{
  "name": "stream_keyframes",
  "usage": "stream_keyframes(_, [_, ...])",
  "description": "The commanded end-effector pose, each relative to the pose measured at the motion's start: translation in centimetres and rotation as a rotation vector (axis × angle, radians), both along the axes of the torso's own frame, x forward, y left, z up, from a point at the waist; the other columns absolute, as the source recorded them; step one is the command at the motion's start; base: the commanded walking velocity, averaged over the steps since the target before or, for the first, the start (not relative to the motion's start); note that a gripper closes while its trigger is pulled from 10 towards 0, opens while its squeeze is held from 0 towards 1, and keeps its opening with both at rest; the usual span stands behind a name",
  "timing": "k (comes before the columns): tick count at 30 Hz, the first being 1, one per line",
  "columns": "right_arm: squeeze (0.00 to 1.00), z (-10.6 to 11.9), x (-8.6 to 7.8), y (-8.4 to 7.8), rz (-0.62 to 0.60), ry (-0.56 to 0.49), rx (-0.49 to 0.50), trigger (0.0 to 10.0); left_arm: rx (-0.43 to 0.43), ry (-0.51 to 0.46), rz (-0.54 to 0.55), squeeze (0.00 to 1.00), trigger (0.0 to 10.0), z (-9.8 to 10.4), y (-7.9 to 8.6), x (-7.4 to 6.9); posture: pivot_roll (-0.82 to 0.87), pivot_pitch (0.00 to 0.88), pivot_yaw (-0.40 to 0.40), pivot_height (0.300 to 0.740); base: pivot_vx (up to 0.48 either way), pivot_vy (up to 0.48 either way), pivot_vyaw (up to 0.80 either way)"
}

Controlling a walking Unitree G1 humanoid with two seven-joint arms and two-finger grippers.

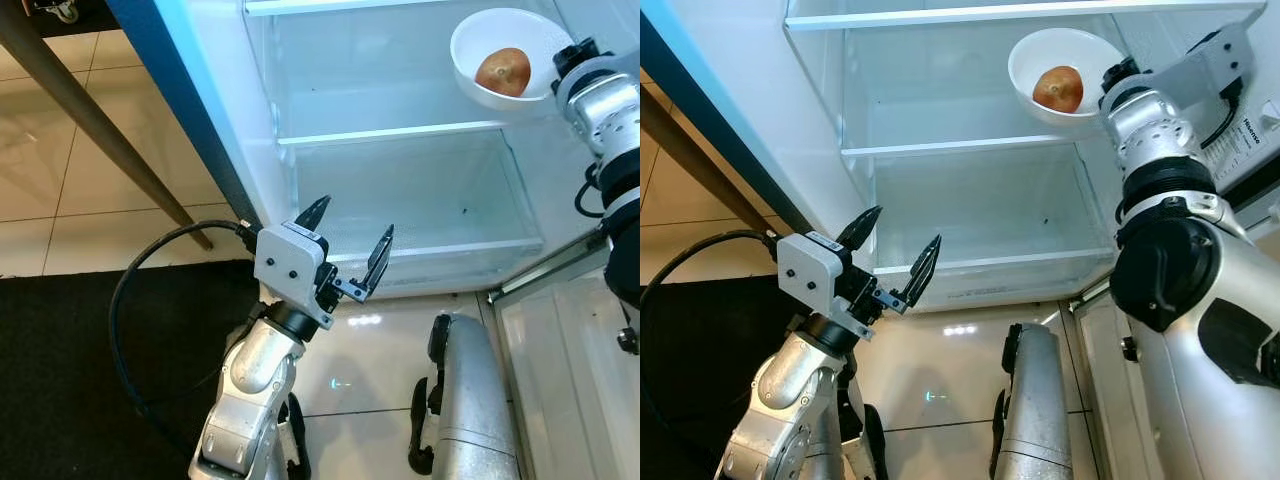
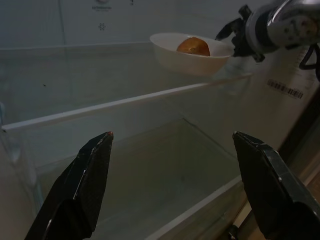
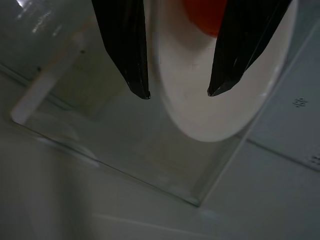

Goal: Restocking fridge

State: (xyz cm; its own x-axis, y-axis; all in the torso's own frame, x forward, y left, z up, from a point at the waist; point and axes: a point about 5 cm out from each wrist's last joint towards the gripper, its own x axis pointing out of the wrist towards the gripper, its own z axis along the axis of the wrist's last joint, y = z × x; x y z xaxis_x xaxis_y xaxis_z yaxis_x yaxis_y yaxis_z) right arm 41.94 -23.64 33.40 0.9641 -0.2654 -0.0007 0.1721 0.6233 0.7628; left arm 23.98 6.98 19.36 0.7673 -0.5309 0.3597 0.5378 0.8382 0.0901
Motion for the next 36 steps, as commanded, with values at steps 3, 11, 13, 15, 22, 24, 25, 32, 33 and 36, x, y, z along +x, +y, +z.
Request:
stream_keyframes(3, [0.0,0.7,-0.1,-0.3,0.001,-0.028,0.008,10.0,0.011,0.013,-0.003,0.0,10.0,-0.6,0.1,0.1,0.12,0.401,0.032,0.504,0.0,0.0,0.0])
stream_keyframes(11, [0.0,1.0,-0.2,-0.4,0.018,-0.053,0.037,10.0,0.01,-0.005,-0.009,0.0,10.0,-0.3,-0.1,0.6,0.11,0.376,0.041,0.504,0.0,0.0,0.0])
stream_keyframes(13, [0.0,0.8,-0.2,-0.6,0.014,-0.049,0.037,10.0,0.01,-0.006,-0.009,0.0,10.0,-0.3,-0.1,0.6,0.11,0.376,0.041,0.504,0.0,0.0,0.0])
stream_keyframes(15, [0.0,0.4,-0.3,-1.0,-0.002,-0.038,0.033,10.0,0.01,-0.006,-0.012,0.0,10.0,-0.3,-0.1,0.7,0.1,0.371,0.047,0.504,0.0,0.0,0.0])
stream_keyframes(22, [0.0,-1.6,-1.1,-4.0,-0.135,0.057,-0.04,10.0,0.01,-0.01,-0.025,0.0,10.0,-0.3,-0.2,0.8,0.1,0.365,0.061,0.504,0.0,0.0,0.0])
stream_keyframes(24, [0.0,-1.7,-1.3,-4.5,-0.158,0.07,-0.048,10.0,0.011,-0.011,-0.027,0.0,10.0,-0.3,-0.1,0.8,0.1,0.365,0.064,0.504,0.0,0.0,0.0])
stream_keyframes(25, [0.0,-1.8,-1.4,-4.8,-0.176,0.075,-0.056,10.0,0.012,-0.012,-0.028,0.0,10.0,-0.3,-0.1,0.9,0.1,0.363,0.063,0.504,0.0,0.0,0.0])
stream_keyframes(32, [0.0,0.8,-1.6,-4.8,-0.119,-0.087,-0.05,10.0,0.011,-0.018,-0.033,0.0,10.0,-0.3,-0.3,1.1,0.1,0.351,0.062,0.504,0.0,0.0,0.0])
stream_keyframes(33, [0.0,0.8,-1.6,-4.8,-0.119,-0.087,-0.05,10.0,0.011,-0.018,-0.033,0.0,10.0,-0.3,-0.3,1.1,0.1,0.351,0.062,0.504,0.0,0.0,0.0])
stream_keyframes(36, [0.0,1.4,-1.7,-4.7,-0.09,-0.141,-0.051,10.0,0.01,-0.018,-0.036,0.0,10.0,-0.4,-0.3,1.1,0.09,0.344,0.065,0.504,0.0,0.0,0.0])
